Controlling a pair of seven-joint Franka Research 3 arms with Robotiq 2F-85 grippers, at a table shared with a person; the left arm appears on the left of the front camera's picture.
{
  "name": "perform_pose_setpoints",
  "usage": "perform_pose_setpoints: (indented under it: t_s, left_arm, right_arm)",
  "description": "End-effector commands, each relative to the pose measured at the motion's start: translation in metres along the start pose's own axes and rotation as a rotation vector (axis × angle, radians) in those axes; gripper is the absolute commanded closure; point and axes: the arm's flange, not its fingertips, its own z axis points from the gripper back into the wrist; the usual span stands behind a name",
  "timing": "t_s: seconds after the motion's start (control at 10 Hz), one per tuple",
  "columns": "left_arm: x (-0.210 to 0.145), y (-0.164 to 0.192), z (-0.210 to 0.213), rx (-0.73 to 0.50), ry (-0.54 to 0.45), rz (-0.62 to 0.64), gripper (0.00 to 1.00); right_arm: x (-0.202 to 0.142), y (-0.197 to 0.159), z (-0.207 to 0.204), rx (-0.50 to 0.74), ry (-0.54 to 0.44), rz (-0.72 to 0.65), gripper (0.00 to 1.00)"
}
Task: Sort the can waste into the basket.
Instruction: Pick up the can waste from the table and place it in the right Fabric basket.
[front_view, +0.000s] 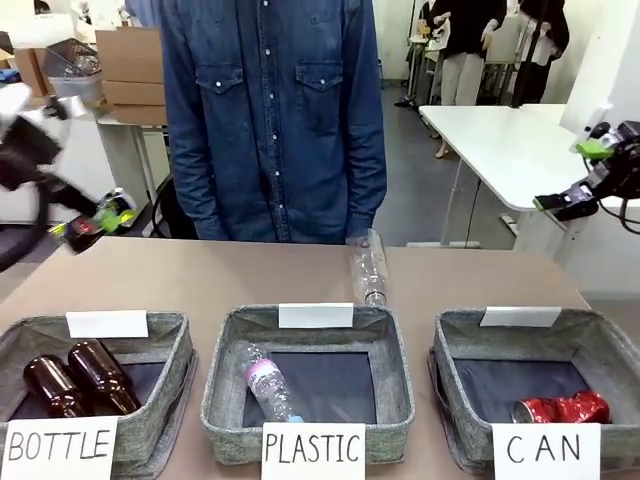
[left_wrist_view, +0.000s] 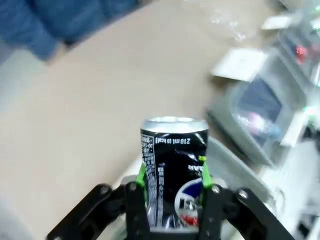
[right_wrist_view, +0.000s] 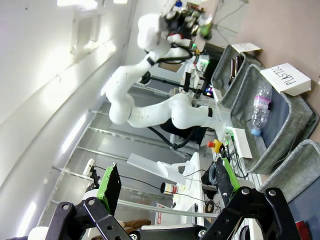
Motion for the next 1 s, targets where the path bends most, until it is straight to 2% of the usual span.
perform_pose_setpoints:
  t_s: [0.0,0.1,0.2,0.3,0.7,0.8,0.9]
  left_arm:
    - [-0.062,-0.069,0.035,-0.297,0.046,-0.313,0.94]
    - [-0.077,-0.088,0.036,-0.303,0.000,-0.401,0.94]
    - [-0.084,-0.093,0.033,-0.310,0.003,-0.429,0.94]
    - [-0.058,-0.085,0.019,-0.244,0.006,-0.271,0.94]
    - [-0.058,-0.085,0.019,-0.244,0.006,-0.271,0.94]
    - [-0.066,-0.083,0.020,-0.250,0.018,-0.296,0.59]
    - [-0.024,-0.116,-0.007,-0.254,-0.090,-0.422,0.59]
  right_arm:
    - [-0.001,-0.001,0.001,-0.017,0.010,0.019,0.00]
    - [-0.001,-0.001,0.001,-0.017,0.010,0.019,0.00]
    - [-0.001,-0.001,0.001,-0.017,0.010,0.019,0.00]
    - [-0.001,-0.001,0.001,-0.017,0.010,0.019,0.00]
    - [-0.001,-0.001,0.001,-0.017,0.010,0.019,0.00]
    - [0.000,0.000,0.000,0.000,0.001,0.000,0.00]
    - [-0.008,0.023,0.003,-0.076,0.067,0.032,0.00]
